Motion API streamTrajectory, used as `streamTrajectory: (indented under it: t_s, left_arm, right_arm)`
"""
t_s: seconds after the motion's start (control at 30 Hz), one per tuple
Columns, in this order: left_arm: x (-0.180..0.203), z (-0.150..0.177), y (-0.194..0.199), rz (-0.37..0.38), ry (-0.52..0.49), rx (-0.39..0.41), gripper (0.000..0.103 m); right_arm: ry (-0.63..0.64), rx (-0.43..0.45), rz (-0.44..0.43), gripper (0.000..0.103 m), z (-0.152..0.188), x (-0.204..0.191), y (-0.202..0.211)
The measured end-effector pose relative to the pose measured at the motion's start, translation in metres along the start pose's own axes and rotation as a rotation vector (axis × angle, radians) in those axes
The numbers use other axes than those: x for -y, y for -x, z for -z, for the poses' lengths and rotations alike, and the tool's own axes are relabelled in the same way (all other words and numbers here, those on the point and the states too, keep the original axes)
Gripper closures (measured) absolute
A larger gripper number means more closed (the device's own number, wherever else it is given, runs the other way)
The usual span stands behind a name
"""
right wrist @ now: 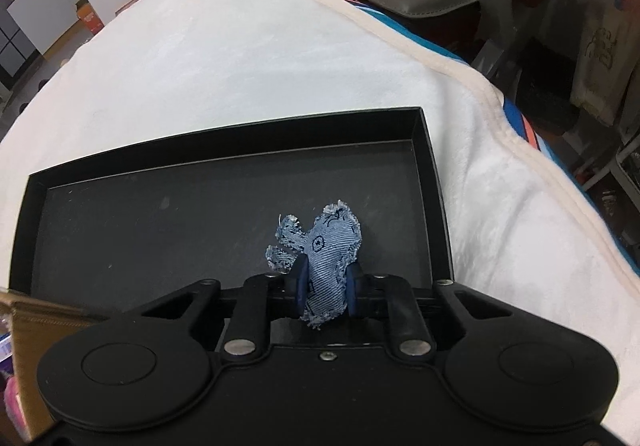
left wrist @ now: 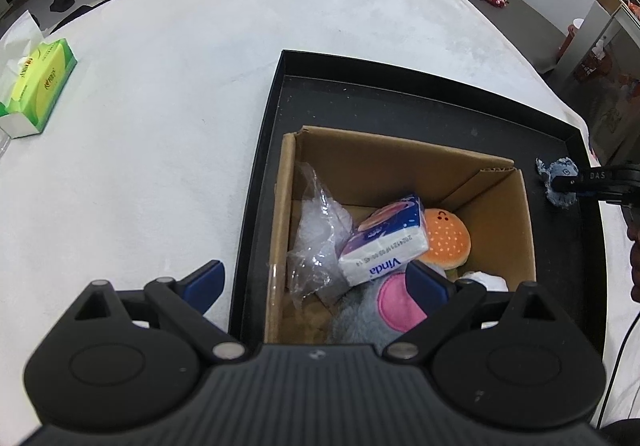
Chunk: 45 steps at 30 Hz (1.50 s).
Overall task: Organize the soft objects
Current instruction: 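Carry the denim plush over the box and lower it inside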
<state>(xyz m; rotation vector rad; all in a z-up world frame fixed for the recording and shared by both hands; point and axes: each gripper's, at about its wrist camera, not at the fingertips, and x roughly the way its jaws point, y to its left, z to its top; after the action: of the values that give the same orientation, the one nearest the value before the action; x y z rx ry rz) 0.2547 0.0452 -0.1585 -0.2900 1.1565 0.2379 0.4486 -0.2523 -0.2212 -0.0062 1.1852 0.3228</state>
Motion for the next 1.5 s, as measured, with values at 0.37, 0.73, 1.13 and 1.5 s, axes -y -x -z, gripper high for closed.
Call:
streamTrajectory:
  t_s: [0.37,0.73,1.13,1.5]
  left_arm:
    - [0.001,0.010,0.018,0.034,-0.014,0.028,0.007]
    - [-0.006,0.030,0.037,0.081,-0.031,0.064,0.007]
    - [-0.024,0.054,0.045,0.133,-0.034,0.093,0.009]
    - [-0.040,0.076,0.038,0.191,-0.026,0.099,0.012]
  right_arm:
    - [-0.009,0.017,-0.045,0.084,0.015,-0.009,0.048]
    - [0.002,0.040,-0.124,0.084,0.032,-0.038,0.108]
    - [0.084,0.068,-0.123,0.084,0.061,-0.084,0.151]
    - [0.168,0.051,-0.148,0.083,0.083,-0.132,0.164]
